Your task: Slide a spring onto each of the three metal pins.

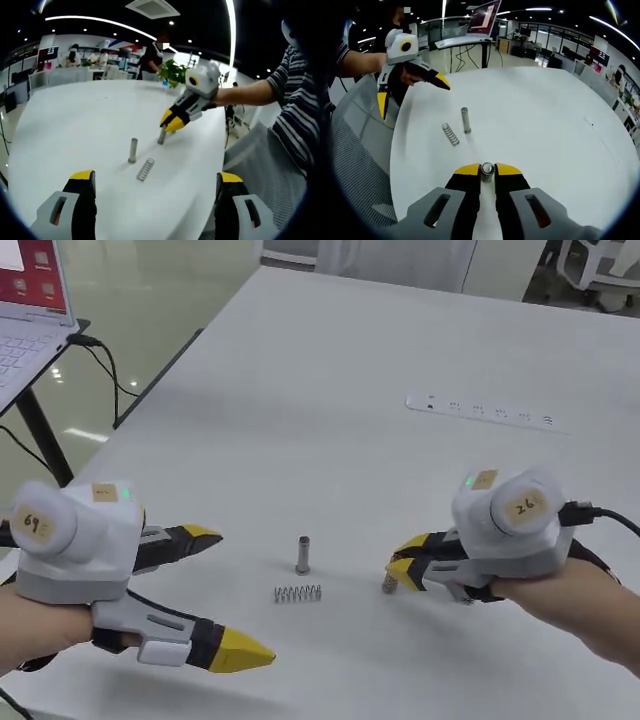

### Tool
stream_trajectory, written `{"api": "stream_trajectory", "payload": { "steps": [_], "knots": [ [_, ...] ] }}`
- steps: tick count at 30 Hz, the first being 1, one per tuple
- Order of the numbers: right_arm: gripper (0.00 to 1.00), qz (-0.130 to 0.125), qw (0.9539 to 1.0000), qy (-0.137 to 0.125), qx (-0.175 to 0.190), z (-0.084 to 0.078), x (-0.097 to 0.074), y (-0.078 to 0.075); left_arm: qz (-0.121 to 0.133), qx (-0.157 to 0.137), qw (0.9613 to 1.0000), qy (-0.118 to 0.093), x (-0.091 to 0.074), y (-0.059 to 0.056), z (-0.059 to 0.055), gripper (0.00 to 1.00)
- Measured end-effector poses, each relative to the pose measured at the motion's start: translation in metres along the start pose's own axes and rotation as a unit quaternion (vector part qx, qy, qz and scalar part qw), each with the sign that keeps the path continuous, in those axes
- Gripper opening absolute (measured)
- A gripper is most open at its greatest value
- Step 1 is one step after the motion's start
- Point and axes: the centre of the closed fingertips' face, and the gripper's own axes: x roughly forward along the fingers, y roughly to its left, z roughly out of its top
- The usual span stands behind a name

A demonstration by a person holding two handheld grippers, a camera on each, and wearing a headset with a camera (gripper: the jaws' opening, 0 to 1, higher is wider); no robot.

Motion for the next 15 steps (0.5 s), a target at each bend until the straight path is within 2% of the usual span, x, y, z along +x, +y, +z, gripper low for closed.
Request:
{"api": "stream_trajectory", "payload": {
  "steps": [1,2,3,15],
  "knots": [
    [0.08,-0.001,1.0,0.002,-0.006,-0.0015,-0.0001,0.0007,0.0,0.001,1.0,0.0,-0.0003,0.0003,0.0001,0.97],
    [0.08,0.0,0.9998,-0.016,-0.009,0.0048,-0.0007,0.001,0.0,0.001,1.0,0.001,-0.0006,0.0005,0.0002,0.97],
    [0.08,0.001,1.0,-0.008,-0.005,0.002,-0.0015,0.0014,0.0,0.001,1.0,0.002,-0.0009,0.0009,0.0001,0.97],
    [0.08,-0.003,0.9999,-0.005,-0.012,0.0023,-0.0023,-0.0006,-0.001,0.008,1.0,0.0,-0.0001,0.0049,0.0077,0.97]
  ]
}}
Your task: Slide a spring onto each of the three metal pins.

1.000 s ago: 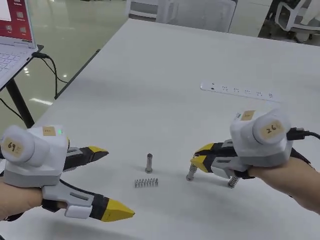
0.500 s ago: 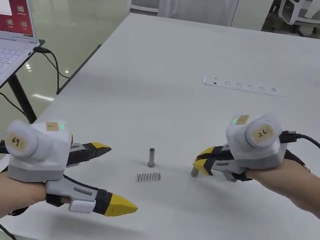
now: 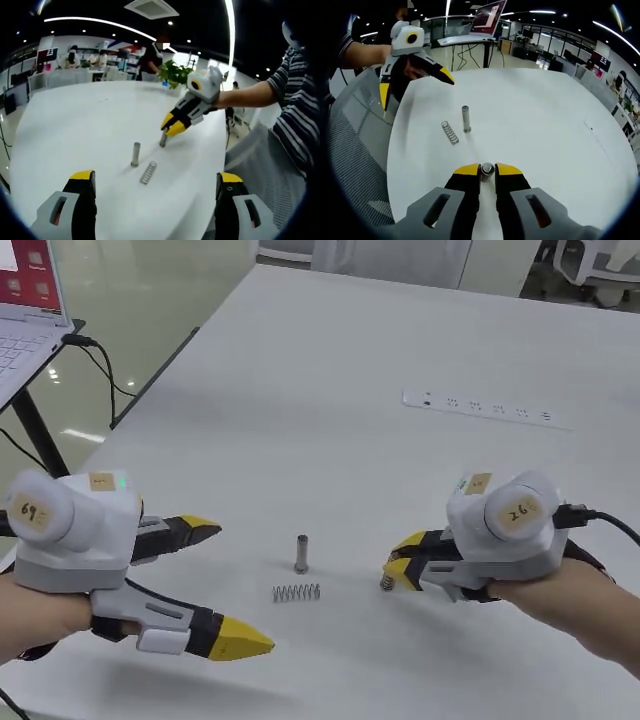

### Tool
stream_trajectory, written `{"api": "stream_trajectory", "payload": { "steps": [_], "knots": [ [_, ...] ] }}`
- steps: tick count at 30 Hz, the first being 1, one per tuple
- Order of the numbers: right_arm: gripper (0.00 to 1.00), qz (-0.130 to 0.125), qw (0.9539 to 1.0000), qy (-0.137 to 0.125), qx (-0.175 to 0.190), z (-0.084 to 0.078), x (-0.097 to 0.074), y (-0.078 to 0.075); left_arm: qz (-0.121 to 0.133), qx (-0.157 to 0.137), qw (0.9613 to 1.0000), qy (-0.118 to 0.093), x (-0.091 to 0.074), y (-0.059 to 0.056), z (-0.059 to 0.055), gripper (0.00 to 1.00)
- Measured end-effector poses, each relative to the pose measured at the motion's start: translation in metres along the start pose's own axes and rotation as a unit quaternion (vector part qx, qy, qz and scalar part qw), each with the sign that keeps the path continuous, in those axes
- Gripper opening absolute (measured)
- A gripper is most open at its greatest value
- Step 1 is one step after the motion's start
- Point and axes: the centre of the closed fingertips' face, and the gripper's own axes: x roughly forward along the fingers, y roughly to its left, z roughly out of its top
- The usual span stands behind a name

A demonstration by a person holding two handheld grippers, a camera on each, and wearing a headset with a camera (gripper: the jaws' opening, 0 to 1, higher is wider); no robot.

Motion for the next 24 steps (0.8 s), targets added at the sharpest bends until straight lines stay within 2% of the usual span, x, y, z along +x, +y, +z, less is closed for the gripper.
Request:
{"api": "stream_trajectory", "payload": {
  "steps": [9,16,24],
  "knots": [
    [0.12,-0.002,0.9999,-0.01,0.003,0.005,-0.006,-0.001,0.004,0.004,1.0,-0.002,-0.001,0.006,0.006,0.97],
    [0.13,0.001,0.9999,-0.013,0.003,0.007,-0.008,-0.001,0.002,0.007,1.0,-0.005,0.001,0.004,0.011,0.97],
    [0.15,-0.004,0.9998,-0.021,-0.005,0.009,-0.017,0.003,0.01,0.005,0.9999,0.005,-0.001,0.01,0.004,0.97]
  ]
}}
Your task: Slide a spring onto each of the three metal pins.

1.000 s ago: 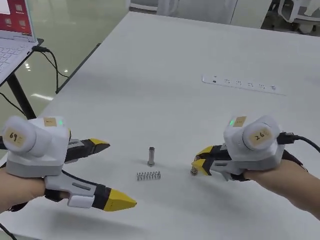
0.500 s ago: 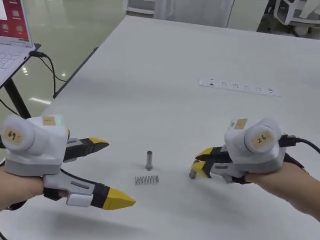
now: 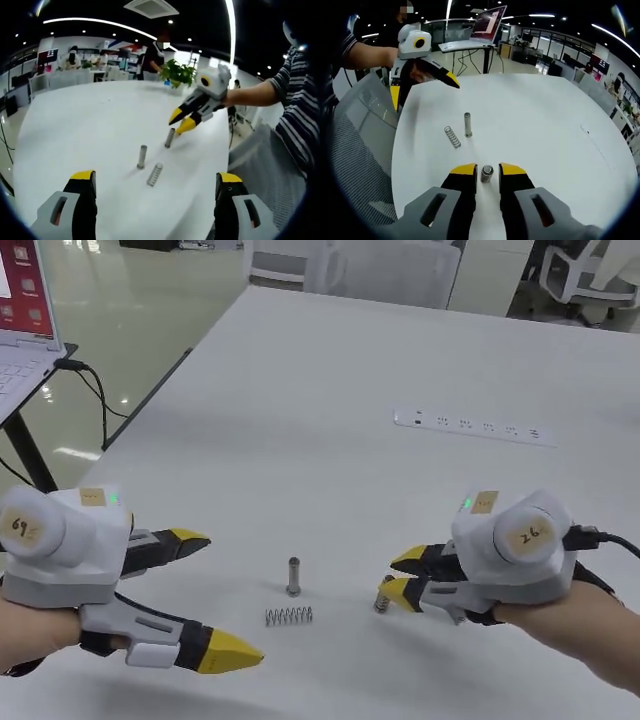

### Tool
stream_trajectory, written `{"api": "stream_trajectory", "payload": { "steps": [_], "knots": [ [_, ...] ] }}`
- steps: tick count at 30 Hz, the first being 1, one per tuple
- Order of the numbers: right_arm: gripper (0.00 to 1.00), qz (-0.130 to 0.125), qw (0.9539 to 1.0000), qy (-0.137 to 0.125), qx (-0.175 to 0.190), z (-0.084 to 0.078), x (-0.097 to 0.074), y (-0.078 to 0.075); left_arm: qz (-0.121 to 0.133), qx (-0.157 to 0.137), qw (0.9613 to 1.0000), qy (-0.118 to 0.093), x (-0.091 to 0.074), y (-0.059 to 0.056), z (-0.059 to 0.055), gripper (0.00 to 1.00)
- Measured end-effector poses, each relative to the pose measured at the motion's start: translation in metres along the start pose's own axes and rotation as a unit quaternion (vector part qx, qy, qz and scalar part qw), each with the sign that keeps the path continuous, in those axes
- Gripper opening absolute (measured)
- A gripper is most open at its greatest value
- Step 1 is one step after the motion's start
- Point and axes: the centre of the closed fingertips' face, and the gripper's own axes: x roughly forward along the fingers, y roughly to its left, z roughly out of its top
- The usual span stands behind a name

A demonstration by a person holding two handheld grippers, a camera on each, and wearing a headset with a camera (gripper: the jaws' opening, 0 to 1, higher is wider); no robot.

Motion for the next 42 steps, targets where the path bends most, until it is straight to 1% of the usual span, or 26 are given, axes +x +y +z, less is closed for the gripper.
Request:
{"api": "stream_trajectory", "payload": {
  "steps": [2,5,8,12,15,17,20,23,25,28,33,34,38,42],
  "knots": [
    [0.14,-0.004,1.0,-0.004,-0.006,0.001,-0.004,0.0,0.001,-0.002,1.0,-0.003,-0.001,0.0,0.001,0.97],
    [0.14,-0.01,0.9998,-0.011,-0.009,0.003,-0.01,-0.001,0.002,-0.001,1.0,-0.001,-0.001,0.001,-0.001,0.97],
    [0.14,-0.012,0.9996,-0.026,-0.005,0.011,-0.017,0.0,0.003,-0.004,1.0,-0.002,-0.001,0.001,-0.001,0.97],
    [0.14,-0.01,0.9993,-0.036,-0.009,0.016,-0.024,0.007,0.002,-0.004,1.0,-0.001,-0.001,0.0,-0.003,0.97],
    [0.14,-0.007,0.9992,-0.039,-0.008,0.015,-0.026,0.011,0.002,-0.005,1.0,-0.002,-0.001,0.0,-0.003,0.96],
    [0.14,-0.004,0.9993,-0.034,-0.016,0.014,-0.025,0.016,0.001,-0.004,1.0,-0.003,-0.001,-0.001,-0.003,0.97],
    [0.14,0.002,0.999,-0.027,-0.036,0.013,-0.022,0.023,0.003,-0.004,1.0,0.0,-0.001,0.0,-0.005,0.96],
    [0.14,0.009,0.9989,-0.026,-0.038,0.015,-0.018,0.029,0.004,-0.007,1.0,-0.004,-0.002,0.0,-0.004,0.96],
    [0.14,0.012,0.9988,-0.016,-0.044,0.009,-0.014,0.032,0.004,-0.005,1.0,-0.004,-0.003,-0.001,-0.004,0.97],
    [0.14,0.017,0.9981,-0.004,-0.058,0.002,-0.01,0.037,0.004,-0.006,1.0,-0.003,-0.004,-0.001,-0.005,0.97],
    [0.13,0.024,0.9974,0.007,-0.067,-0.001,-0.005,0.039,0.006,-0.005,1.0,0.003,-0.005,0.0,-0.011,0.96],
    [0.14,0.025,0.9971,0.009,-0.071,-0.001,-0.004,0.038,0.006,-0.004,1.0,0.006,-0.005,0.0,-0.012,0.96],
    [0.13,0.032,0.9957,0.016,-0.086,0.002,0.002,0.041,0.006,-0.006,0.9999,0.006,-0.005,0.0,-0.014,0.96],
    [0.13,0.044,0.9936,0.015,-0.103,0.011,0.012,0.049,0.006,-0.005,0.9999,0.008,-0.006,-0.001,-0.015,0.96]
  ]
}}
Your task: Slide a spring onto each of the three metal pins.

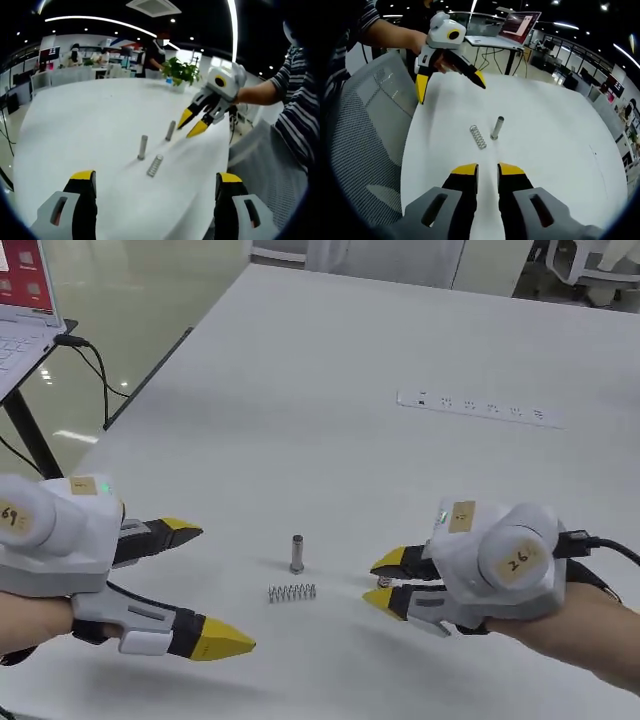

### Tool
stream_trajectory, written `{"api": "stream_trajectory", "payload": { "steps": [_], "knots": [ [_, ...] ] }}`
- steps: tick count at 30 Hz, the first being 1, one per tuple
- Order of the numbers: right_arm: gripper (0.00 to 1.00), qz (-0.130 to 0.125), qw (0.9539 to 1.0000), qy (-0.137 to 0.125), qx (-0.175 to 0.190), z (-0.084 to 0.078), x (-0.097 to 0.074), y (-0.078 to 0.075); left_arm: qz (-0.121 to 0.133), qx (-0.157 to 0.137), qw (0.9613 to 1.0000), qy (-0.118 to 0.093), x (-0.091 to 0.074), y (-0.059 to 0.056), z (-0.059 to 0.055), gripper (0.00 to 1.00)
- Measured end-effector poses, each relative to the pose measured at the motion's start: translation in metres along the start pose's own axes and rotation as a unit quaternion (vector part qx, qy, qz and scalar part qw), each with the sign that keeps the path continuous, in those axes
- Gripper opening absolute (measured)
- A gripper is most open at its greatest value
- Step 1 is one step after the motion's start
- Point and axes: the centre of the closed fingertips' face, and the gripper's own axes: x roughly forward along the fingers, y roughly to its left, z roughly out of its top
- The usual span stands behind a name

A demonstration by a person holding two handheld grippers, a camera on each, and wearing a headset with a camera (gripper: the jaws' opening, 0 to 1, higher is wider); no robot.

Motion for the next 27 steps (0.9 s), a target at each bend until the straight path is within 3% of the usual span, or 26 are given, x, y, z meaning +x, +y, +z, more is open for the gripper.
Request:
{"api": "stream_trajectory", "payload": {
  "steps": [11,27],
  "knots": [
    [0.12,0.027,0.999,-0.001,-0.034,0.02,0.027,0.008,-0.003,0.003,1.0,-0.003,0.0,-0.003,0.003,0.96],
    [0.12,0.063,0.9954,0.027,-0.068,0.023,0.062,0.016,0.002,0.007,1.0,0.007,-0.003,-0.001,-0.002,0.96]
  ]
}}
